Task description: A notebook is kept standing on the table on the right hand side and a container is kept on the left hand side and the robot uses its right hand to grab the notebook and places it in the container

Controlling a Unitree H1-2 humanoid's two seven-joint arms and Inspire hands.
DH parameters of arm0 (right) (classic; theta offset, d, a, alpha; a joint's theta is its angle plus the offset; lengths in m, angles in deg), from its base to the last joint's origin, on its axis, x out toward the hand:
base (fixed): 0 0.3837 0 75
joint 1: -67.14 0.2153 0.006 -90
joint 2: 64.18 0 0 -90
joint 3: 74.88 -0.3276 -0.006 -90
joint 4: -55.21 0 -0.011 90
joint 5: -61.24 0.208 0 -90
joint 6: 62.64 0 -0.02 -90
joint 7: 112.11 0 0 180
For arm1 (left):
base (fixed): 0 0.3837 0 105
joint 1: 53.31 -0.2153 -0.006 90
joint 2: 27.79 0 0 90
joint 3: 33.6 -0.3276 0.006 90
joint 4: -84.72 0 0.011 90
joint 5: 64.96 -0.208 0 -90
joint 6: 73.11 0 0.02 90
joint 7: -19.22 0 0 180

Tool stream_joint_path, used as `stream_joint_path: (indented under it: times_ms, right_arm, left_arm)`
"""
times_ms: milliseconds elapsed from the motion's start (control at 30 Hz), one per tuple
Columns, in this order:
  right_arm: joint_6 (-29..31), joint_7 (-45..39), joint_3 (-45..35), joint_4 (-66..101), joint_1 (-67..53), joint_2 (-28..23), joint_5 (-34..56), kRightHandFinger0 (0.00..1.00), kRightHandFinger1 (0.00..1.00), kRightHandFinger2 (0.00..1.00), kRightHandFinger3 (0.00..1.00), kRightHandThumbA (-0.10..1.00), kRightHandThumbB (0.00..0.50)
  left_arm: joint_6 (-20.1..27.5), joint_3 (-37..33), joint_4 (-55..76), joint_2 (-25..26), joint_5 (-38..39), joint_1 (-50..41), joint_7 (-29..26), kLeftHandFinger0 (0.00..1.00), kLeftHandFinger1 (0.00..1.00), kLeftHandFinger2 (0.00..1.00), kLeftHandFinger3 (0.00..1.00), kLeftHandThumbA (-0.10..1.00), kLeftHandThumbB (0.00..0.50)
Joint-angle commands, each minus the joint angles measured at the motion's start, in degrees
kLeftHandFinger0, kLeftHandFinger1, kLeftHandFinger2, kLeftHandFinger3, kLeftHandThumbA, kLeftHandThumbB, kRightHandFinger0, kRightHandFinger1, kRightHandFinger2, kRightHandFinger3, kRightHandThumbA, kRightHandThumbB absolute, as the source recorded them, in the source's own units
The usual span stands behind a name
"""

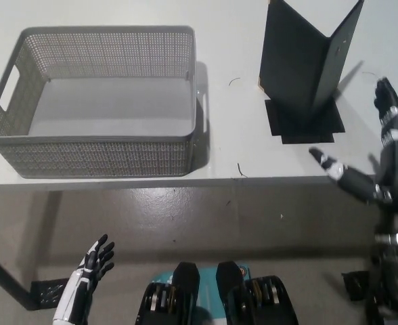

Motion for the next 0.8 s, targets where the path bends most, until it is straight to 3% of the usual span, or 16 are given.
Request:
stream_joint_path:
  times_ms: [0, 233, 267, 367, 767]
  right_arm:
    - [-5.15, 2.29, -2.01, -4.95, 6.78, -0.51, 2.99, 1.0, 1.0, 1.0, 1.0, 1.0, 0.499]
    - [-2.12, 6.13, -3.25, -21.75, 16.61, -2.08, 1.99, 1.0, 1.0, 1.0, 1.0, 1.0, 0.486]
    - [-0.51, 6.92, -3.67, -25.83, 18.74, -2.29, 2.62, 1.0, 1.0, 1.0, 1.0, 1.0, 0.424]
    - [-1.1, 8.08, -3.64, -32.08, 22.28, -2.75, 2.47, 1.0, 1.0, 1.0, 1.0, 1.0, 0.495]
    - [-0.31, 7.56, -3.97, -54.51, 37.79, -0.75, 7.48, 1.0, 1.0, 1.0, 1.0, 1.0, 0.5]
  left_arm:
    - [3.14, 0.17, 0.73, 0.62, 0.76, -0.04, 0.96, 1.0, 1.0, 1.0, 1.0, 1.0, 0.154]
    - [3.62, 0.3, 0.82, 0.43, 0.22, -0.46, 0.65, 1.0, 1.0, 1.0, 1.0, 1.0, 0.151]
    - [3.86, 0.33, 0.58, 0.39, 0.26, -0.43, 0.63, 1.0, 1.0, 1.0, 1.0, 1.0, 0.162]
    - [4.06, 0.29, 0.66, 0.31, 0.32, -0.52, 0.66, 1.0, 1.0, 1.0, 1.0, 1.0, 0.163]
    - [5.2, 0.11, 0.1, 0.43, 0.71, -1.39, 1.23, 1.0, 1.0, 1.0, 1.0, 1.0, 0.143]
